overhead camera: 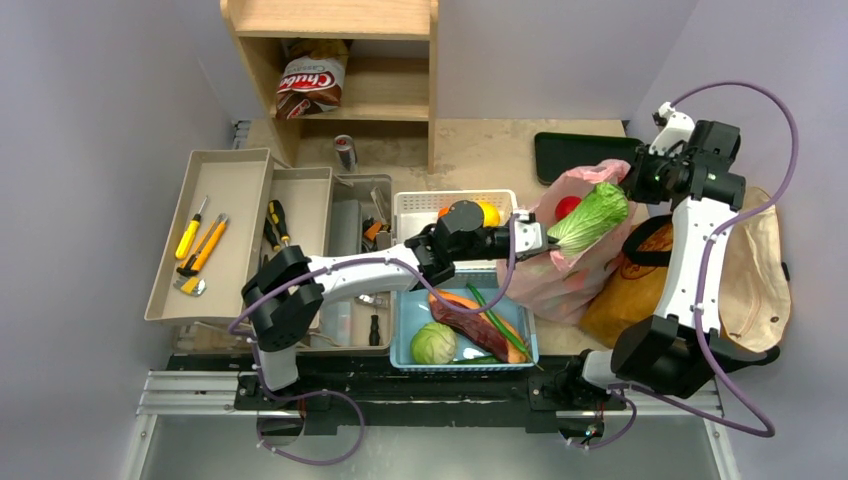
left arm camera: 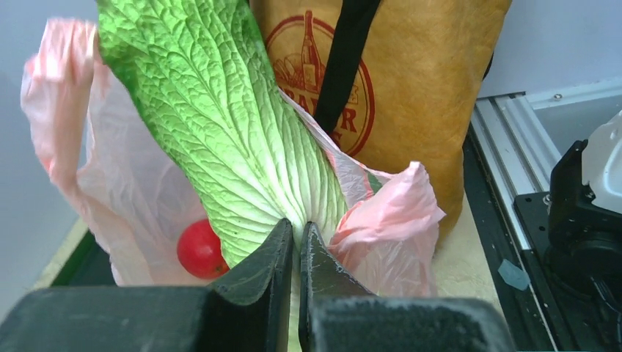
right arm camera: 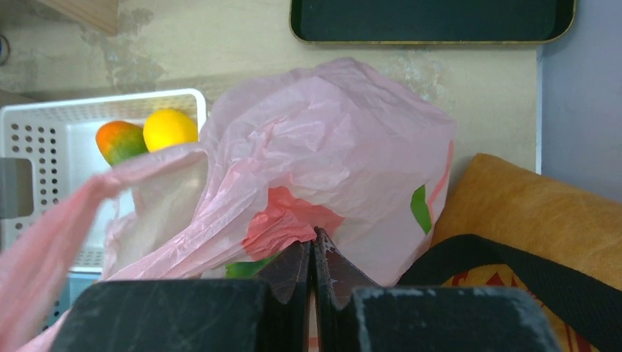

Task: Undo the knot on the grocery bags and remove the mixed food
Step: Pick up the fake vegetable from the takeout bag, then place the fake vegetable in the bin.

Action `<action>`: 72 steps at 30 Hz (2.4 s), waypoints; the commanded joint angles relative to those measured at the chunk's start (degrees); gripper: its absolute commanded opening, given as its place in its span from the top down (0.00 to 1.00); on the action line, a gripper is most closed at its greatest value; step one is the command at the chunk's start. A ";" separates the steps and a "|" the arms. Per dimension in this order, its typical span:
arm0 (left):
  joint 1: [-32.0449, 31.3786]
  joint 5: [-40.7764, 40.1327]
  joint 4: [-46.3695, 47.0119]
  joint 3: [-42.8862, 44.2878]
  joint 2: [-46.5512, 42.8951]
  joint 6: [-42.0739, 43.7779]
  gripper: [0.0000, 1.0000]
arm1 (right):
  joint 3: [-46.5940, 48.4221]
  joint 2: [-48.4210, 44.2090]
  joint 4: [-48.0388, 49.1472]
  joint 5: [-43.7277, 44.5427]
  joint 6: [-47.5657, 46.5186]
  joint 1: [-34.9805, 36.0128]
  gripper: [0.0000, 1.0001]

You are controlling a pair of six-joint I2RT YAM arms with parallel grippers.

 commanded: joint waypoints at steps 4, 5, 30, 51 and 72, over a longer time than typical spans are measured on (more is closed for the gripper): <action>-1.37 -4.66 15.83 4.39 -3.83 4.54 1.00 | -5.25 -1.60 0.06 1.29 -6.44 -0.39 1.00; -1.37 -5.96 16.55 4.81 -3.97 4.41 1.00 | -5.51 -1.65 -0.19 1.62 -7.02 -0.40 1.00; 6.11 -38.42 -3.04 18.94 2.03 -24.38 1.00 | -3.01 -2.61 -8.45 -10.88 -14.78 -0.59 1.00; 14.55 -22.50 -1.10 24.35 -9.69 -14.16 1.00 | -1.38 -1.92 -6.41 -6.99 -14.33 -0.61 1.00; 10.02 27.23 -44.61 -10.50 -42.58 29.68 1.00 | 2.67 1.25 -3.79 -6.42 -7.04 -0.64 1.00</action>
